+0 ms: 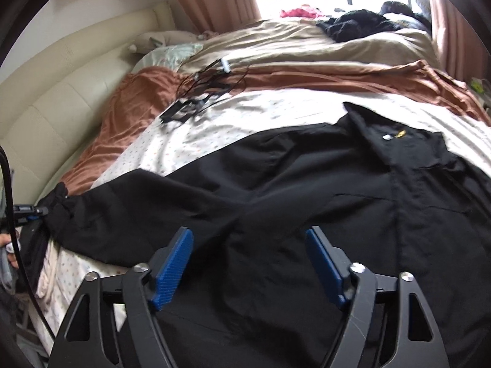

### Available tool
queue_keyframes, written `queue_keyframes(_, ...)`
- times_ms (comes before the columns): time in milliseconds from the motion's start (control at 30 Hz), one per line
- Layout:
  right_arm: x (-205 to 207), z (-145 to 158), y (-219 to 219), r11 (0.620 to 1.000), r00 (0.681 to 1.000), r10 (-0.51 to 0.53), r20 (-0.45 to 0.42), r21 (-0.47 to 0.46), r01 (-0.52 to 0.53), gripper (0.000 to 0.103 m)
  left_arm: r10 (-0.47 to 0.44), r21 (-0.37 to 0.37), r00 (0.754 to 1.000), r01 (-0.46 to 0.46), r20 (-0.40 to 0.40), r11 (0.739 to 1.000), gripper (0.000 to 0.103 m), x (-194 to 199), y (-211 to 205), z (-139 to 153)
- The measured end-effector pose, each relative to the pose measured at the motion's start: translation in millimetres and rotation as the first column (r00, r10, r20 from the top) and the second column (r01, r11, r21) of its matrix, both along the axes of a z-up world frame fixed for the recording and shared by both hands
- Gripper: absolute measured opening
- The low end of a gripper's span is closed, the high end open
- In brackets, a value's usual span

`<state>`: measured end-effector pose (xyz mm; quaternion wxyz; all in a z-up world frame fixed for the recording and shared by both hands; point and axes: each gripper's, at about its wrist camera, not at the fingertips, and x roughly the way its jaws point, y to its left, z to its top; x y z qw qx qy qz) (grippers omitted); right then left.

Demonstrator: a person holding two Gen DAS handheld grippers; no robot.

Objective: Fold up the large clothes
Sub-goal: 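Close the left gripper on the black jacket's sleeve cuff, then lift the sleeve with the left gripper, lay it across the jacket, open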

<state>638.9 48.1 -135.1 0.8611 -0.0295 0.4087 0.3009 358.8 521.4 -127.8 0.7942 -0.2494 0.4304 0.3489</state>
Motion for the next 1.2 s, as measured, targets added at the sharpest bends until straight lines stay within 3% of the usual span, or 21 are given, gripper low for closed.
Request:
queue_keyframes(67, 2, -7, 12, 1.0, 1.0, 0.018, -0.019, -0.005, -0.018, 0.067, -0.032, 0.05, 0.999, 0.032, 0.009, 0.998, 0.014, 0, -10, 20)
queue_keyframes(267, 11, -28, 42, 1.0, 0.997, 0.03, -0.071, -0.003, -0.03, 0.066, -0.052, 0.08, 0.993, 0.044, 0.106, 0.996, 0.01, -6, -26, 79)
queue_keyframes(467, 18, -81, 63, 0.994, 0.971, 0.064, -0.228, -0.068, -0.081, 0.066, -0.115, 0.149, 0.981, 0.092, 0.158, 0.985, 0.009, 1, -55, 138)
queue_keyframes(567, 15, -75, 63, 0.992, 0.972, 0.081, -0.22, -0.079, -0.101, 0.066, -0.144, 0.176, 0.971, 0.111, 0.189, 0.978, 0.008, 6, -68, 166)
queue_keyframes(867, 1, -22, 22, 0.996, 0.973, 0.084, -0.216, 0.02, -0.082, 0.066, -0.262, 0.242, 0.926, 0.197, 0.271, 0.95, 0.007, 30, -130, 246)
queue_keyframes(1067, -15, 22, -41, 0.996, 0.987, 0.017, -0.162, 0.09, -0.002, 0.066, -0.368, 0.282, 0.877, 0.285, 0.309, 0.916, 0.006, 53, -189, 289)
queue_keyframes(1200, -24, 37, -89, 0.985, 0.983, -0.056, -0.173, 0.152, 0.083, 0.067, -0.437, 0.307, 0.844, 0.345, 0.312, 0.887, 0.005, 70, -232, 308)
